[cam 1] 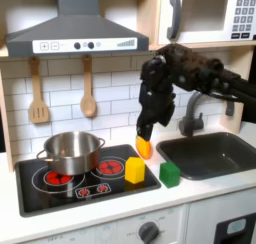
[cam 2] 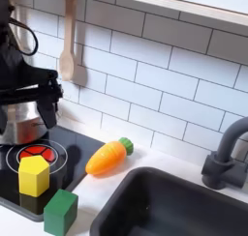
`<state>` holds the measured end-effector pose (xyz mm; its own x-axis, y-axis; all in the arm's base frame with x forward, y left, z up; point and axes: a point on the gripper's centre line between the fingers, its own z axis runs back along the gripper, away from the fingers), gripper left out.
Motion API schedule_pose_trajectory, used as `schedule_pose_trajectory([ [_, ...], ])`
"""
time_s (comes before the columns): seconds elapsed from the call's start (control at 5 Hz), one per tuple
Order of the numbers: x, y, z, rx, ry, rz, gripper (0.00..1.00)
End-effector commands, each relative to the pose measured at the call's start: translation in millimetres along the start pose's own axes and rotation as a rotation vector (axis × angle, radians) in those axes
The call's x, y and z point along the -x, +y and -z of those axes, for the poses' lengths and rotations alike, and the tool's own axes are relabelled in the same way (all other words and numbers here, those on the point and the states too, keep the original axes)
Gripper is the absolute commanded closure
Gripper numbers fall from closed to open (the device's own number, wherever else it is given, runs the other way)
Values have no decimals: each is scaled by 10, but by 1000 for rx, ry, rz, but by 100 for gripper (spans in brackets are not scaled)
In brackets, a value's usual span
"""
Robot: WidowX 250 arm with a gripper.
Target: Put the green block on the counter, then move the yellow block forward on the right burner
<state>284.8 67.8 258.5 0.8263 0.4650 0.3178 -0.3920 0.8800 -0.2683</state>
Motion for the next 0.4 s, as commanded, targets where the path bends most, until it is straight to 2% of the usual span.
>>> schedule_pose_trajectory([
  [0.0,246,53,-24,1,40,43,0],
  [0.2,394,52,-66,-1,59,82,0],
])
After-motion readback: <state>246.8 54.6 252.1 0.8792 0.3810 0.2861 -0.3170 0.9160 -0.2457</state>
